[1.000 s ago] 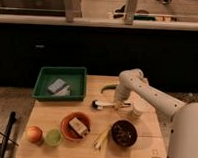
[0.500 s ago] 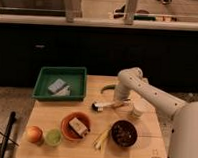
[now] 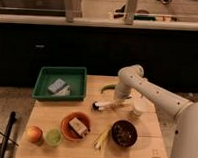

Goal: Wipe table surface with brush

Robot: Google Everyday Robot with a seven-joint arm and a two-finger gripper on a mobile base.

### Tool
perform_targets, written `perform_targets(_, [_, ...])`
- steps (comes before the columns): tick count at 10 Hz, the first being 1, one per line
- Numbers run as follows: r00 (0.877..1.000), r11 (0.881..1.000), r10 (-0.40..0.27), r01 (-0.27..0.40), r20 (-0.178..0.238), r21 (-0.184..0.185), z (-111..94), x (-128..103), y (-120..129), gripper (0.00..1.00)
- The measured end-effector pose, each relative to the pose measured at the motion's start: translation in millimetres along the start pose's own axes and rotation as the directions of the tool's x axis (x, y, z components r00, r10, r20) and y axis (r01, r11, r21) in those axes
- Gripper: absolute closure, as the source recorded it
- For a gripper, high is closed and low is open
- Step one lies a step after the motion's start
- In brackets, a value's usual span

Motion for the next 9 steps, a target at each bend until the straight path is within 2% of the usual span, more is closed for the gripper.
perform_targets(5, [0.998,0.999,-0.025,0.026,-0.054,0.022,-12,-1,-2,1.00])
perform_targets(9, [0.988,0.998,-0.051,0.056,-0.147,0.029,-13,-9,-6,1.00])
